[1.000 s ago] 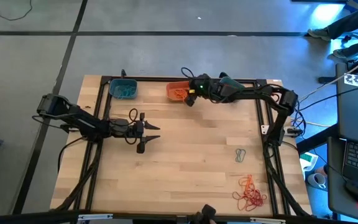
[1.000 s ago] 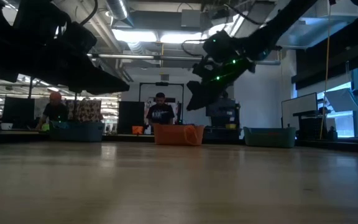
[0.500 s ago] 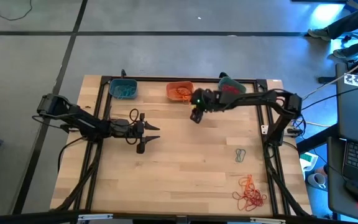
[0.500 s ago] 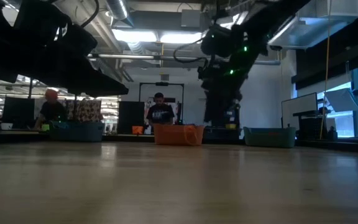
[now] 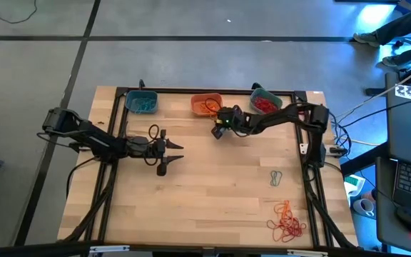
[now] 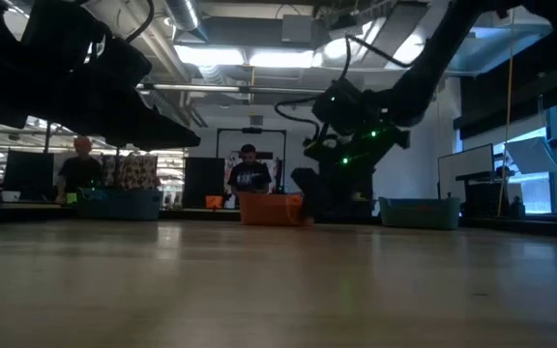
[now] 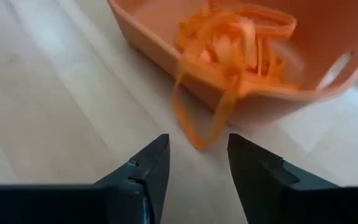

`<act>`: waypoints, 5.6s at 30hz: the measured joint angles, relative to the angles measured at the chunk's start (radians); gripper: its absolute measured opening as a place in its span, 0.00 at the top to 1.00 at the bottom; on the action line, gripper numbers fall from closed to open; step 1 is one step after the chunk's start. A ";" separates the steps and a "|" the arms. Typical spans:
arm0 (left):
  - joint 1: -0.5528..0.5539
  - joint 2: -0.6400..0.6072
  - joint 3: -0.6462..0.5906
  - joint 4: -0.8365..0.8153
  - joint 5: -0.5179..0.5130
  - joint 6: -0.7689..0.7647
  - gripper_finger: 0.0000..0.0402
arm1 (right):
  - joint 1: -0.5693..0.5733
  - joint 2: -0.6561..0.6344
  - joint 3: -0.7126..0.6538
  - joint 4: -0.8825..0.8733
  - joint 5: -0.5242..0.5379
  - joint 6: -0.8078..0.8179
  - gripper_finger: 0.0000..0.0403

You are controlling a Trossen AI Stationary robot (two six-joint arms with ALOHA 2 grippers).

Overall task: Sort rubber bands into baskets
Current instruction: Put the orange rubber band into the orange bin

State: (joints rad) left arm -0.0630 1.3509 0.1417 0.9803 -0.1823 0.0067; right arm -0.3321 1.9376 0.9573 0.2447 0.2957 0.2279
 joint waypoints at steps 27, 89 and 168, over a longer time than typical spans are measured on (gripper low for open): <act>0.000 0.000 0.000 -0.004 -0.004 0.000 0.59 | -0.001 -0.071 -0.001 0.082 0.052 -0.129 0.99; 0.000 0.000 -0.001 -0.005 -0.006 0.018 0.59 | -0.081 -0.040 0.093 0.291 0.018 -0.454 0.99; -0.003 0.000 0.000 -0.020 0.045 -0.019 0.59 | 0.916 -0.426 -0.050 -1.232 -0.595 0.894 0.59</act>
State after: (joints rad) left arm -0.0662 1.3506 0.1417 0.9604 -0.1371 -0.0122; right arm 0.5836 1.5120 0.9073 -0.9874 -0.2992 1.1222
